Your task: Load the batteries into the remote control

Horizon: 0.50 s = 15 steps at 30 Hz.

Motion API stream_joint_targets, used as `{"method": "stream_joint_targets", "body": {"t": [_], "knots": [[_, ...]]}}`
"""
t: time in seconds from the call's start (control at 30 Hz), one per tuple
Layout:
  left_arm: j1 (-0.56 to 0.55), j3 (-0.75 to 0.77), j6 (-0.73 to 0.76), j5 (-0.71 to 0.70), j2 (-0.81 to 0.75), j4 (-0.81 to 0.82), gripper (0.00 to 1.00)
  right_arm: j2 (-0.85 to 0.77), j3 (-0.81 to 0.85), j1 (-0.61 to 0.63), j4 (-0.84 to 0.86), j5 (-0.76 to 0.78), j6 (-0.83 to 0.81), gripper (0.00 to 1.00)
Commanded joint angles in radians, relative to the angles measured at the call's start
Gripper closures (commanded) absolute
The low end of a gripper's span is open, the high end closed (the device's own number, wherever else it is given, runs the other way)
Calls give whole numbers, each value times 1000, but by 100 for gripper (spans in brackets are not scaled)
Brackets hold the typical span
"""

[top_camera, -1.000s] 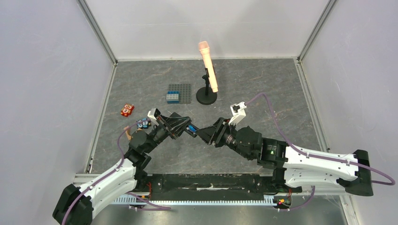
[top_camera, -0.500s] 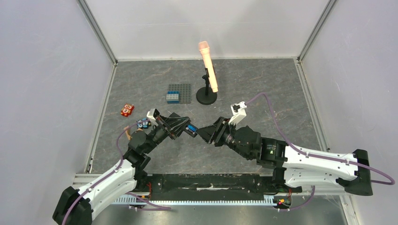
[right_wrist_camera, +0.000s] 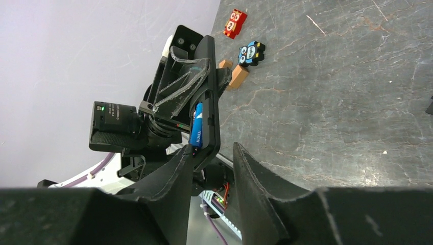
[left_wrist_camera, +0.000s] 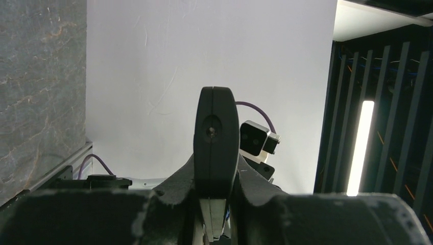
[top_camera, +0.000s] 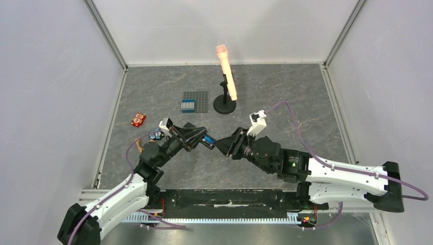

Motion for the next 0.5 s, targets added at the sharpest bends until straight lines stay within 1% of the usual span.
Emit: {"method": "stream_joint_targets", "body": {"t": [0.0, 0.17, 0.3, 0.47], "knots": [[-10, 78, 69, 93, -5, 94, 98, 29, 37, -7, -88, 55, 30, 66], [-10, 106, 102, 132, 20, 115, 98, 45, 51, -12, -108, 50, 40, 71], [-10, 154, 146, 186, 49, 102, 98, 59, 64, -16, -131, 48, 53, 75], [-9, 184, 197, 239, 61, 103, 98, 62, 74, -28, -186, 54, 88, 77]]}}
